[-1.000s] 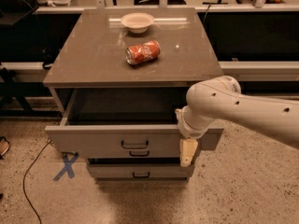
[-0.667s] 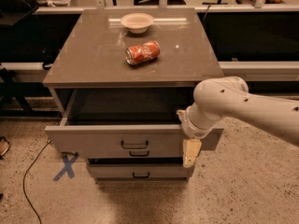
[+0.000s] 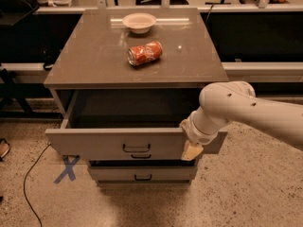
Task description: Open top drawer
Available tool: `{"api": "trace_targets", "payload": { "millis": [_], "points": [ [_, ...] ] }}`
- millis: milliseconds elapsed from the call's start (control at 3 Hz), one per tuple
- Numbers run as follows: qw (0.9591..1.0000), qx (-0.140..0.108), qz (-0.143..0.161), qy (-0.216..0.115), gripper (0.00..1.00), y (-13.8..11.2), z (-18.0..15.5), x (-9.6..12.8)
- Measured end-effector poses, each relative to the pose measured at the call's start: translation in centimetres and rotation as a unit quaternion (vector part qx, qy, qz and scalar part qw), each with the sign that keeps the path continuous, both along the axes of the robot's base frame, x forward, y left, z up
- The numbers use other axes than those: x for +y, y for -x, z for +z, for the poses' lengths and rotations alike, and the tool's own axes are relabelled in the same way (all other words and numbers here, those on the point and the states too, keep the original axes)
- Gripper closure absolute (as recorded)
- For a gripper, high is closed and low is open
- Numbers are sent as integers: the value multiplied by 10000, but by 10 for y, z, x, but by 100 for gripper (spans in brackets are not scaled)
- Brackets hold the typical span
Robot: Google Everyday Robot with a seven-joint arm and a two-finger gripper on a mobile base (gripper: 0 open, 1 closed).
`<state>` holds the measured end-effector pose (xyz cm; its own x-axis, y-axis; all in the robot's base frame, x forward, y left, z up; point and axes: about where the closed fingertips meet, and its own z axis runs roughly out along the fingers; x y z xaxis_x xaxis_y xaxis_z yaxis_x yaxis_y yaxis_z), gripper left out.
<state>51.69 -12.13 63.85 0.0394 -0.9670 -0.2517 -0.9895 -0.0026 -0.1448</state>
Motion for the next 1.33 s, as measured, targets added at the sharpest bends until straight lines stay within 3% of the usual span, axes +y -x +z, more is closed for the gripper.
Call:
{"api": "trace_targets", "payload": {
  "millis": [667, 1000, 1333],
  "points": [
    [9999, -10, -99, -50, 89, 10, 2, -1],
    [9999, -19, -110, -52, 100, 11, 2, -2],
    [9994, -165, -297, -105, 100, 33, 6, -8]
  ]
}}
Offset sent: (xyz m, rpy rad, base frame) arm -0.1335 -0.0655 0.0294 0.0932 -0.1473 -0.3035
